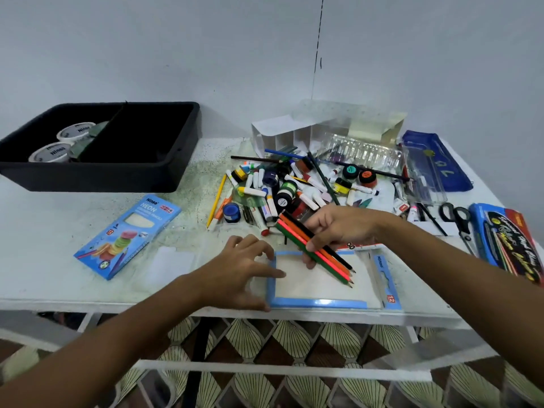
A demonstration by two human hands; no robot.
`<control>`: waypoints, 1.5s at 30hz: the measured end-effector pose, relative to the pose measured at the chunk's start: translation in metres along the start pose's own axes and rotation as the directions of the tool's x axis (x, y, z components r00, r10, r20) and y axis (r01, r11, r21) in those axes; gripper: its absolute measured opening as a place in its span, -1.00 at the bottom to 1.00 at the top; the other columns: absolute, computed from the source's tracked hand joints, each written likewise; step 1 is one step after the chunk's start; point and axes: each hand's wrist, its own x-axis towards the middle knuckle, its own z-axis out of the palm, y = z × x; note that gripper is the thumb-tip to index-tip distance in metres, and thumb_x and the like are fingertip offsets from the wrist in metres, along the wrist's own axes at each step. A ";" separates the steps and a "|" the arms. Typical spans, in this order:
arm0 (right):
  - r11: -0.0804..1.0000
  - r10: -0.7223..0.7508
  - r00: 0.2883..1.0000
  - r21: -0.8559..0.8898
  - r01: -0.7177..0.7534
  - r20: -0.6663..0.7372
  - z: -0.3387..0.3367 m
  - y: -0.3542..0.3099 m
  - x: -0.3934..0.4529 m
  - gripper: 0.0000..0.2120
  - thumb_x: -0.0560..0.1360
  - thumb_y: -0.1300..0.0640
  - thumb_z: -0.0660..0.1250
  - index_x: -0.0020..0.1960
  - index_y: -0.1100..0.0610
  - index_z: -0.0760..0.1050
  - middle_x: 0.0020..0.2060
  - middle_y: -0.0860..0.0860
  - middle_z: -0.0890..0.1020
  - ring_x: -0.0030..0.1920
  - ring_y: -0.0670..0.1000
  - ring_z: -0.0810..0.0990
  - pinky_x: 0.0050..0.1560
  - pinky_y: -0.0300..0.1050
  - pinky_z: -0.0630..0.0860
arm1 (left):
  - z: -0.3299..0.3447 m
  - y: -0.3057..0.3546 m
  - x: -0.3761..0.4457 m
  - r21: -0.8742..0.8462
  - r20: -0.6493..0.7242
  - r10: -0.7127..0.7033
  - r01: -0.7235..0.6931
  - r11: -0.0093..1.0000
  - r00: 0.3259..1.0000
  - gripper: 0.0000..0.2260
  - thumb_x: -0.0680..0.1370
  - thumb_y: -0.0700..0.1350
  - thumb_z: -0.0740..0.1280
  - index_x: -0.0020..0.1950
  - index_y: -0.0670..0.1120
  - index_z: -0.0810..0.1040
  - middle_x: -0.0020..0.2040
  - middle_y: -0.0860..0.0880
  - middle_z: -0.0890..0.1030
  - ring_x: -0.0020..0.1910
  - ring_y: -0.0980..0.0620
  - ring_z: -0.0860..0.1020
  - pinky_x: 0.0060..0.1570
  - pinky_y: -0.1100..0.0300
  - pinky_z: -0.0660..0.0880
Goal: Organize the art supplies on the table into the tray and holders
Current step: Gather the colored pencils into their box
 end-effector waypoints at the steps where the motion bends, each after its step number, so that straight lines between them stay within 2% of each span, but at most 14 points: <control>1: 0.997 0.019 1.000 -0.072 -0.018 0.003 0.002 0.000 0.000 -0.91 0.55 0.36 0.28 -0.03 0.33 0.56 -0.08 0.24 0.68 -0.15 0.04 0.69 -0.12 0.06 0.62 | 0.003 0.001 0.000 0.008 -0.035 0.011 -0.011 1.000 0.999 -0.49 0.39 0.40 0.29 0.24 0.19 0.57 0.21 0.03 0.47 0.20 0.03 0.36 0.14 0.00 0.31; 2: 0.986 0.042 0.999 -0.161 -0.040 0.009 0.003 0.000 0.001 -0.91 0.55 0.33 0.29 -0.02 0.33 0.57 -0.09 0.21 0.69 -0.13 0.04 0.69 -0.03 0.06 0.59 | 0.005 0.001 0.000 0.007 -0.072 0.014 -0.013 1.000 0.997 -0.51 0.39 0.39 0.29 0.20 0.18 0.59 0.20 0.03 0.49 0.19 0.03 0.38 0.12 0.00 0.32; 5: 0.900 0.125 0.992 -0.421 -0.110 0.007 0.010 -0.001 0.003 -0.88 0.54 0.26 0.32 -0.10 0.29 0.61 -0.19 0.10 0.71 -0.23 -0.08 0.65 -0.11 -0.26 0.48 | 0.010 -0.003 -0.001 -0.016 -0.169 0.012 -0.015 1.000 0.985 -0.52 0.37 0.38 0.31 0.12 0.12 0.64 0.13 0.03 0.55 0.14 0.04 0.43 0.05 0.02 0.31; 9: 0.779 0.158 0.985 -0.603 -0.170 -0.073 0.023 0.001 0.006 -0.85 0.52 0.21 0.33 -0.20 0.21 0.59 -0.35 0.01 0.63 -0.42 -0.10 0.44 -0.28 -0.15 0.35 | 0.020 -0.003 -0.010 -0.059 -0.262 -0.022 0.007 0.998 0.965 -0.53 0.36 0.37 0.35 0.08 0.08 0.66 0.04 0.09 0.59 0.09 0.08 0.44 0.00 0.00 0.33; 12: 0.710 0.161 0.979 -0.675 -0.201 -0.122 0.032 -0.001 0.009 -0.81 0.53 0.20 0.34 -0.26 0.12 0.50 -0.36 -0.01 0.55 -0.38 -0.04 0.41 -0.30 -0.12 0.32 | 0.024 0.001 -0.013 -0.070 -0.285 -0.060 0.041 0.997 0.957 -0.51 0.34 0.39 0.34 0.06 0.08 0.67 0.03 0.11 0.60 0.10 0.08 0.43 0.01 0.00 0.28; 16: 0.643 0.171 0.970 -0.726 -0.244 -0.175 0.042 0.003 0.013 -0.84 0.53 0.18 0.34 -0.05 0.30 0.56 -0.30 0.07 0.51 -0.26 0.07 0.45 -0.28 -0.10 0.34 | 0.024 0.003 -0.013 -0.079 -0.282 -0.077 0.057 0.995 0.956 -0.49 0.34 0.40 0.32 0.07 0.08 0.67 0.04 0.12 0.60 0.10 0.10 0.42 0.01 0.03 0.25; 20: 0.610 0.125 0.965 -0.749 -0.257 -0.228 0.047 0.005 0.013 -0.82 0.50 0.20 0.35 -0.09 0.35 0.54 -0.33 0.10 0.46 -0.31 0.09 0.40 -0.34 -0.11 0.27 | 0.023 0.004 -0.014 -0.094 -0.266 -0.092 0.070 0.993 0.959 -0.48 0.34 0.40 0.32 0.09 0.07 0.66 0.05 0.11 0.61 0.12 0.12 0.41 -0.01 0.02 0.30; 22: 0.590 0.060 0.958 -0.764 -0.260 -0.280 0.048 0.006 0.013 -0.86 0.48 0.19 0.38 -0.09 0.29 0.58 -0.32 0.07 0.51 -0.30 0.08 0.47 -0.34 -0.12 0.36 | 0.024 0.003 -0.014 -0.096 -0.262 -0.098 0.076 0.993 0.960 -0.47 0.35 0.39 0.32 0.11 0.06 0.66 0.05 0.10 0.61 0.13 0.11 0.40 -0.02 0.03 0.28; 25: 0.604 -0.018 0.939 -0.752 -0.264 -0.344 0.049 0.007 0.011 -0.81 0.44 0.13 0.45 0.04 0.13 0.60 -0.08 0.03 0.61 -0.09 0.05 0.55 -0.12 -0.06 0.54 | 0.024 0.004 -0.015 -0.096 -0.261 -0.098 0.075 0.993 0.960 -0.46 0.35 0.39 0.31 0.13 0.05 0.66 0.05 0.10 0.61 0.13 0.11 0.39 -0.03 0.04 0.28; 28: 0.618 -0.105 0.914 -0.745 -0.250 -0.393 0.051 0.009 0.005 -0.72 0.45 0.12 0.45 0.15 0.06 0.57 0.00 0.00 0.61 0.02 0.01 0.54 -0.09 -0.13 0.46 | 0.022 0.005 -0.014 -0.102 -0.244 -0.099 0.076 0.992 0.965 -0.45 0.35 0.39 0.31 0.14 0.05 0.66 0.05 0.11 0.61 0.13 0.13 0.39 -0.02 0.05 0.26; 32: 0.610 -0.223 0.876 -0.763 -0.216 -0.427 0.051 0.014 -0.004 -0.76 0.47 0.17 0.38 0.13 0.04 0.61 -0.05 -0.06 0.65 -0.03 -0.04 0.58 -0.16 -0.19 0.41 | 0.017 0.008 -0.014 -0.133 -0.240 -0.126 0.096 0.986 0.963 -0.44 0.35 0.42 0.32 0.15 0.07 0.65 0.03 0.14 0.58 0.11 0.15 0.41 0.03 0.05 0.30; 37: 0.588 -0.147 0.911 -0.775 -0.233 -0.385 0.032 0.023 -0.030 -0.65 0.46 0.03 0.43 0.23 -0.05 0.50 0.12 -0.10 0.52 0.17 -0.07 0.44 0.02 -0.13 0.43 | 0.008 0.018 0.003 -0.142 -0.351 -0.150 0.106 0.984 0.924 -0.64 0.48 0.23 0.29 0.06 0.01 0.67 -0.06 0.09 0.57 0.01 0.10 0.45 -0.03 0.05 0.37; 41: 0.502 -0.104 0.926 -0.823 -0.267 -0.364 0.031 0.036 -0.047 -0.51 0.43 -0.13 0.43 0.31 -0.10 0.43 0.20 -0.09 0.42 0.26 -0.04 0.34 0.04 -0.16 0.29 | 0.004 0.022 0.027 0.037 -0.222 -0.046 0.056 0.998 0.974 -0.69 0.45 0.17 0.31 0.04 0.03 0.68 -0.04 0.08 0.59 0.04 0.03 0.49 -0.03 0.09 0.25; 45: 0.425 -0.085 0.918 -0.847 -0.319 -0.388 0.035 0.046 -0.051 -0.39 0.39 -0.21 0.42 0.38 -0.11 0.35 0.31 -0.06 0.36 0.38 -0.01 0.24 0.29 -0.06 0.22 | 0.006 0.024 0.040 0.137 -0.131 -0.003 0.021 0.990 0.991 -0.68 0.41 0.20 0.36 -0.03 0.02 0.69 -0.07 0.05 0.58 -0.01 -0.01 0.53 -0.05 0.03 0.27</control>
